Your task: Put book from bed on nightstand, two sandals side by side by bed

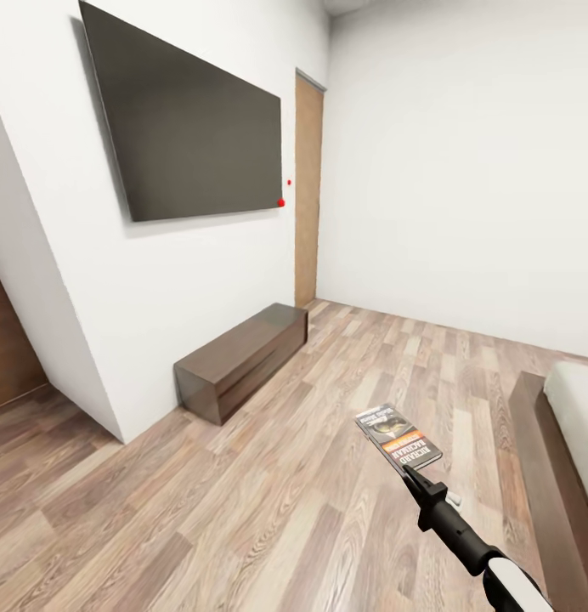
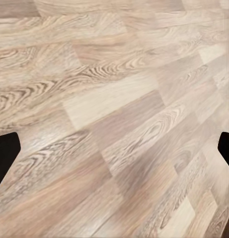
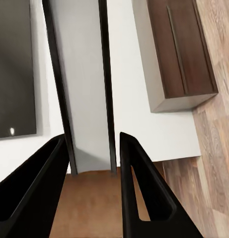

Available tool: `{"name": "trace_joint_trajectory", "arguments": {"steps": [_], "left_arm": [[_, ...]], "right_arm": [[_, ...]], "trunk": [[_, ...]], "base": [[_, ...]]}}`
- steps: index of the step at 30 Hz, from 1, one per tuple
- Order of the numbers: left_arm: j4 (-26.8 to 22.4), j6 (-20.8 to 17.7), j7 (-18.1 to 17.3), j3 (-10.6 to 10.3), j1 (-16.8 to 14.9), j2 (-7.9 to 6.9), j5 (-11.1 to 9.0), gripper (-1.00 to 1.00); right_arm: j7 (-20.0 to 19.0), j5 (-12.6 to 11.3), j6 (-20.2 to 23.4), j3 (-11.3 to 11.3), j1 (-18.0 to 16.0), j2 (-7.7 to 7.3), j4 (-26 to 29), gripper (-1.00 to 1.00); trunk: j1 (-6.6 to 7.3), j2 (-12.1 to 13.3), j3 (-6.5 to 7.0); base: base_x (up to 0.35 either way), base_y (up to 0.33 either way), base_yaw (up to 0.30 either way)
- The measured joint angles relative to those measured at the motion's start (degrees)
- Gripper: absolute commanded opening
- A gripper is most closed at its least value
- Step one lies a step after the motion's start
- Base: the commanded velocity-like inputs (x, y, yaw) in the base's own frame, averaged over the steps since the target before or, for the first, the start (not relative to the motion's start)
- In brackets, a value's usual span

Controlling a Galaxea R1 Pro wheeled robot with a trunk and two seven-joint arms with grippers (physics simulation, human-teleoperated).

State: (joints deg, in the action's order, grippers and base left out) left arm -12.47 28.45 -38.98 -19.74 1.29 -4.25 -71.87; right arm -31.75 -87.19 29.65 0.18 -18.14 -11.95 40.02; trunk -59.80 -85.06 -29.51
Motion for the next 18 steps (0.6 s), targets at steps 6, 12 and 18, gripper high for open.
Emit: {"name": "trace_joint_trajectory", "arguments": {"steps": [6, 12, 18], "left_arm": [[0.0, 0.0, 0.0, 0.0, 0.0, 0.0, 0.0, 1.0], [0.0, 0.0, 0.0, 0.0, 0.0, 0.0, 0.0, 1.0], [0.0, 0.0, 0.0, -0.1, 0.0, 0.0, 0.0, 1.0]], "right_arm": [[0.0, 0.0, 0.0, 0.0, 0.0, 0.0, 0.0, -1.0], [0.0, -0.1, 0.0, -0.1, 0.0, -0.02, 0.0, -1.0], [0.0, -0.1, 0.0, -0.1, 0.0, -0.07, 0.0, -1.0]], "trunk": [[0.0, 0.0, 0.0], [0.0, 0.0, 0.0], [0.0, 0.0, 0.0]], "base": [[0.23, 0.0, -0.277], [0.229, 0.0, -0.277], [0.229, 0.0, -0.277]]}}
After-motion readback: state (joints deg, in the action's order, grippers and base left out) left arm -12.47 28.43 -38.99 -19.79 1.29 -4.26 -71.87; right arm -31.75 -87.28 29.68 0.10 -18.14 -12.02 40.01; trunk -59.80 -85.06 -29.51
